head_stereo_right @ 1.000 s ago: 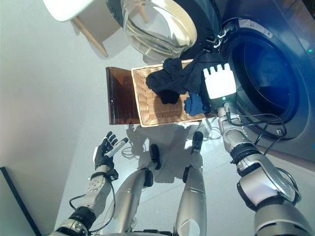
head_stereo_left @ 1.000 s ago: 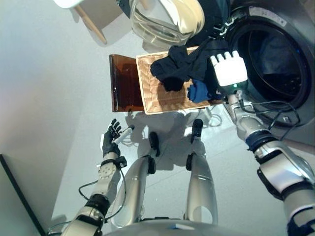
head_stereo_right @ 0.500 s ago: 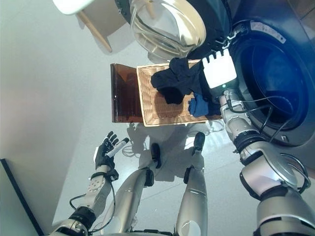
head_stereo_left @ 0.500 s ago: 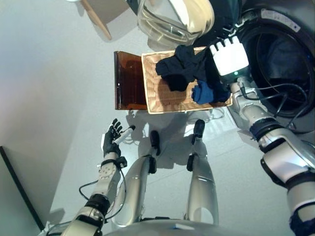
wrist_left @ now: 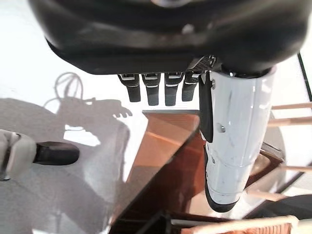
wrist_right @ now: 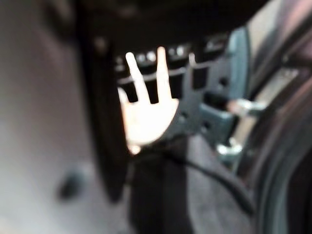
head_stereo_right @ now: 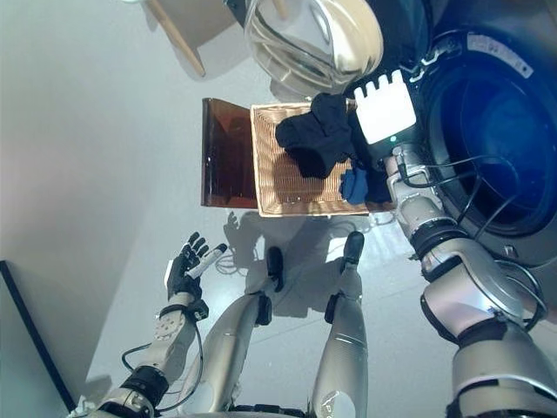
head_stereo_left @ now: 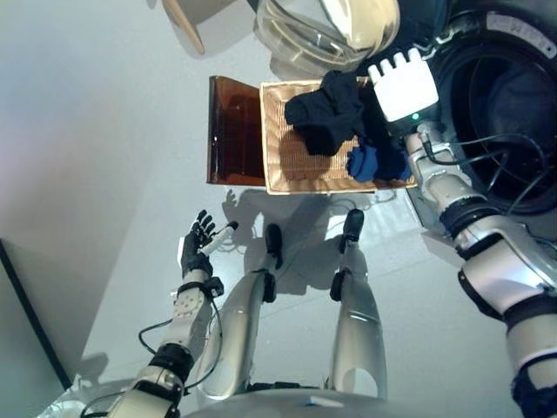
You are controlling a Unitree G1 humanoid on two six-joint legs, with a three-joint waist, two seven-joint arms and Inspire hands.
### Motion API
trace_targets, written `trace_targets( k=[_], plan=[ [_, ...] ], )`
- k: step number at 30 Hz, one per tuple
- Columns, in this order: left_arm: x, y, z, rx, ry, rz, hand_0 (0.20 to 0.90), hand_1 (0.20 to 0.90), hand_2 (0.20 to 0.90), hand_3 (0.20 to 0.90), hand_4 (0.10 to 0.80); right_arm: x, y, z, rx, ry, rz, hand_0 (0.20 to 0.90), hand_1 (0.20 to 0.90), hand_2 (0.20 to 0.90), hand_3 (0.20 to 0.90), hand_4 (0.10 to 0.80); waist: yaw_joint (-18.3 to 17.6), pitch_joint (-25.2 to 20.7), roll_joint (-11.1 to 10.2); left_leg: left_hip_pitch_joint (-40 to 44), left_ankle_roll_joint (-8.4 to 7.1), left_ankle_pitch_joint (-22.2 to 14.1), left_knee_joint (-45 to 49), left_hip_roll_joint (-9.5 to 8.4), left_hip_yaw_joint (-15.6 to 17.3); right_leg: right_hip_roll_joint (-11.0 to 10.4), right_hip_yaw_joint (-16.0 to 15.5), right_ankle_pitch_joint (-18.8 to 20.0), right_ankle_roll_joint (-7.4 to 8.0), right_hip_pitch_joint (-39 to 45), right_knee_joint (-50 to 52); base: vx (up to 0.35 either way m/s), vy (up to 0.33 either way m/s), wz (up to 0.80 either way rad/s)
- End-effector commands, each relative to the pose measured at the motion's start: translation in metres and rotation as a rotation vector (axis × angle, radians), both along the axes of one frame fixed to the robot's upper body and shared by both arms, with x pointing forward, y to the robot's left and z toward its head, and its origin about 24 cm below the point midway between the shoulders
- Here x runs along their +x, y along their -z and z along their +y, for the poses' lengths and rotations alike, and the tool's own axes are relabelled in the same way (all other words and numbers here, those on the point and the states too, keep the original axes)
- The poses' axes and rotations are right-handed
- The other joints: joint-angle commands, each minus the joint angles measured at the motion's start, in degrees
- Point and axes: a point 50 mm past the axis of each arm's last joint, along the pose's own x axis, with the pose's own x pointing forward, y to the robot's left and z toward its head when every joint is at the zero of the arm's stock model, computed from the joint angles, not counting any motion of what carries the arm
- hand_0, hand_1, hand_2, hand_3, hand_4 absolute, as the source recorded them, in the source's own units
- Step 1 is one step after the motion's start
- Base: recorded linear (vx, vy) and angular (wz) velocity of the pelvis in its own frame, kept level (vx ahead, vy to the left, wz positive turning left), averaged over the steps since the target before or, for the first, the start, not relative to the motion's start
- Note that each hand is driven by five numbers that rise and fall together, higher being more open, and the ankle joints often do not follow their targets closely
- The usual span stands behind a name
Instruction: Pick up the clothes and place them into the washing machine
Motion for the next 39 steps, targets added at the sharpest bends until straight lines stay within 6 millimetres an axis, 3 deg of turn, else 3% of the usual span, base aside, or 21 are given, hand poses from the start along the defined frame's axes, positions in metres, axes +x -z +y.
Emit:
trace_targets(
  k=[1,12,22,30,39],
  plan=[
    [-0.007,-0.013,0.017,0.021,-0.039,-0.100,0.900,0.900,0.900,0.900,0.800,0.003,-0.071,0.005,-0.048,-0.030,-0.191,0.900,0.900,0.900,0.900,0.800,1.75,0.31,2.95,1.60,-7.08,8.86,-11.27,0.44,-3.26,2.32,-0.85,-8.89,0.06,0.33,8.79,-0.016,-0.007,0.05],
    [-0.005,-0.026,0.019,-0.012,-0.037,-0.168,0.900,0.900,0.900,0.900,0.800,0.003,-0.071,-0.010,0.030,0.028,-0.151,0.900,0.900,0.900,0.900,0.800,1.59,1.95,3.70,-0.56,-7.07,9.07,-10.53,0.22,-3.29,2.43,-0.63,-9.29,-0.24,-2.36,10.48,0.000,0.000,0.00],
    [-0.008,-0.032,0.021,-0.024,-0.032,-0.201,0.900,0.900,0.900,0.900,0.800,-0.002,-0.076,-0.043,0.048,0.165,-0.132,0.900,0.900,0.900,0.900,0.800,1.95,1.96,4.76,-2.94,-6.97,9.33,-10.25,0.03,-2.98,2.64,-0.08,-9.08,-0.32,-5.33,11.39,-0.008,0.003,-0.02],
    [-0.012,-0.033,0.024,-0.028,-0.026,-0.212,0.900,0.900,0.900,0.900,0.800,-0.017,-0.103,-0.082,0.047,0.311,-0.189,0.900,0.900,0.900,0.900,0.800,2.38,1.96,5.91,-3.94,-7.05,9.76,-10.46,-0.16,-2.91,2.54,0.25,-8.95,-0.14,-6.92,11.84,0.000,-0.001,0.00],
    [-0.016,-0.039,0.027,-0.041,-0.026,-0.244,0.900,0.900,0.900,0.900,0.800,-0.030,-0.133,-0.098,0.063,0.356,-0.262,0.900,0.900,0.900,0.900,0.800,2.99,1.96,6.92,-5.51,-7.14,9.97,-10.17,-0.42,-2.75,2.46,0.79,-9.21,-0.18,-9.08,12.97,0.004,-0.006,0.05]
  ],
)
